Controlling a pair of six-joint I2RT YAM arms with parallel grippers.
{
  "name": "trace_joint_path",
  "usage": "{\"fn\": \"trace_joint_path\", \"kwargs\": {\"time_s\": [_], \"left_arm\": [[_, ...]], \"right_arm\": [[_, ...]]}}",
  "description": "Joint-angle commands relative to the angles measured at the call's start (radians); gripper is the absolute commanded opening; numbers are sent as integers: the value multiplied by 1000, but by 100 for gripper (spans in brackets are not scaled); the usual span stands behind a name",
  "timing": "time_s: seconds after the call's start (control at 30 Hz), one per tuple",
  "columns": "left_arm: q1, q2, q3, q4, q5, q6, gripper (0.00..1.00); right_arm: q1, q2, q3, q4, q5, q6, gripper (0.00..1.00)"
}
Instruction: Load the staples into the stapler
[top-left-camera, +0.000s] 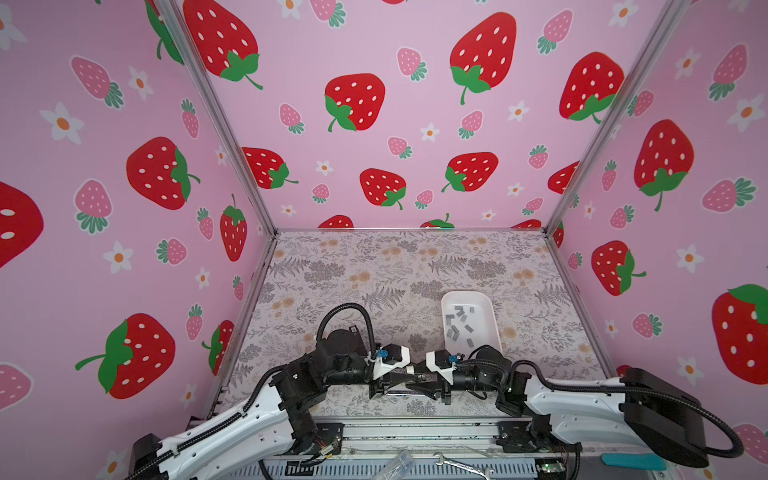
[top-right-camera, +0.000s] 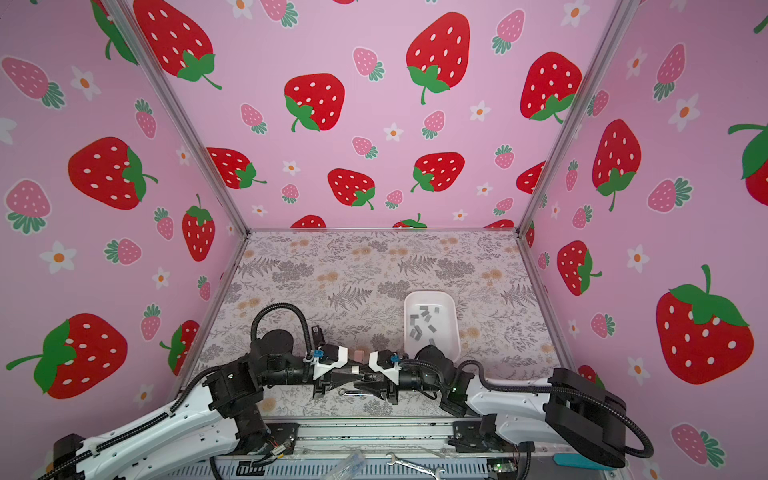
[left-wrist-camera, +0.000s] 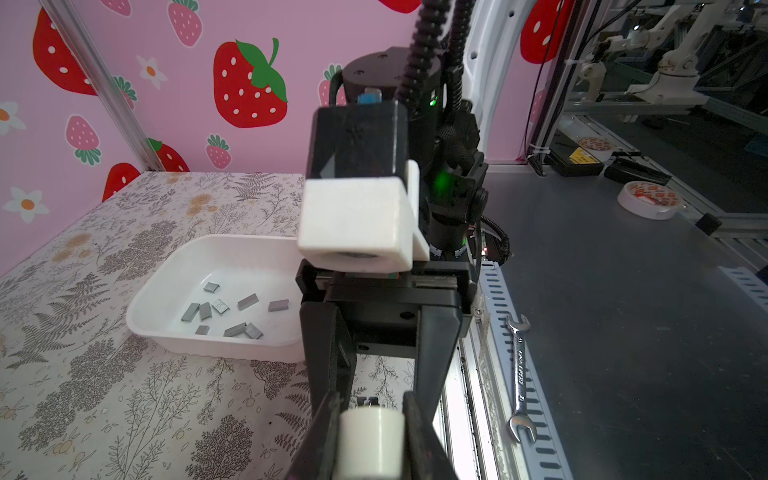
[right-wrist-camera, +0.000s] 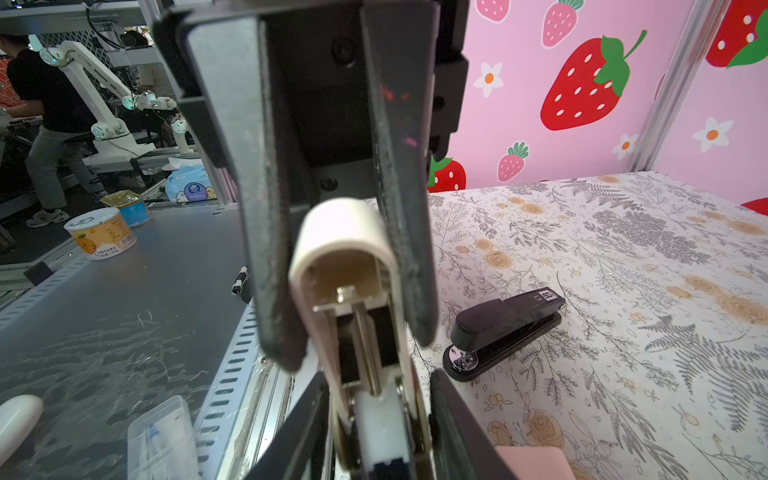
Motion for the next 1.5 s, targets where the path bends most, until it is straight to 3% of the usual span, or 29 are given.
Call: {"fn": "trace_joint_path", "kwargs": {"time_s": [0.0, 0.17, 0.27, 0.37, 0.4, 0.43, 0.6, 0.7, 0.77, 0.87, 0.93, 1.07, 1.13, 1.2, 1.4, 1.47], "left_arm": [[-3, -14, 29, 40, 34, 22, 0], [-3, -31, 23, 43, 6, 15, 1], [-2, -63, -5, 94, -88, -30, 38], [-3, -114, -52, 137, -209, -77, 61], [-2, -133, -63, 140, -245, -89, 85], [-2, -161, -76, 141, -292, -107, 99], [-2, -309, -147, 155, -636, -267, 99], [-2, -398, -196, 163, -929, -432, 99], [-3, -441, -215, 107, -1115, -553, 99], [-1, -471, -225, -44, -1255, -718, 99], [-2, -482, -236, -119, -1267, -785, 99], [-1, -510, -259, -232, -1206, -696, 99], [-2, -527, -271, -298, -1262, -716, 99], [-1, -538, -261, -394, -1352, -821, 99], [-1, -509, -173, -585, -1340, -913, 99], [-1, -472, -192, -544, -1359, -902, 99]], "right_arm": [[7, 14, 27, 39, -27, -12, 38], [8, -4, 17, 39, 18, -2, 23], [7, -22, 15, 23, 94, 19, 15], [7, -34, 20, -12, 198, 50, 10], [7, -36, 21, -24, 238, 63, 9], [7, -36, 25, -41, 286, 83, 9], [8, -17, 63, -154, 456, 192, 6], [7, 7, 101, -246, 558, 269, 5], [7, 37, 150, -349, 651, 332, 3], [7, 102, 218, -502, 758, 423, 1], [7, 152, 249, -553, 794, 458, 0], [-1, 249, 312, -605, 780, 500, 0], [-3, 290, 352, -652, 782, 525, 0], [-6, 333, 395, -712, 789, 547, 0], [-20, 433, 436, -796, 803, 613, 0], [-30, 454, 446, -818, 800, 631, 0]]}}
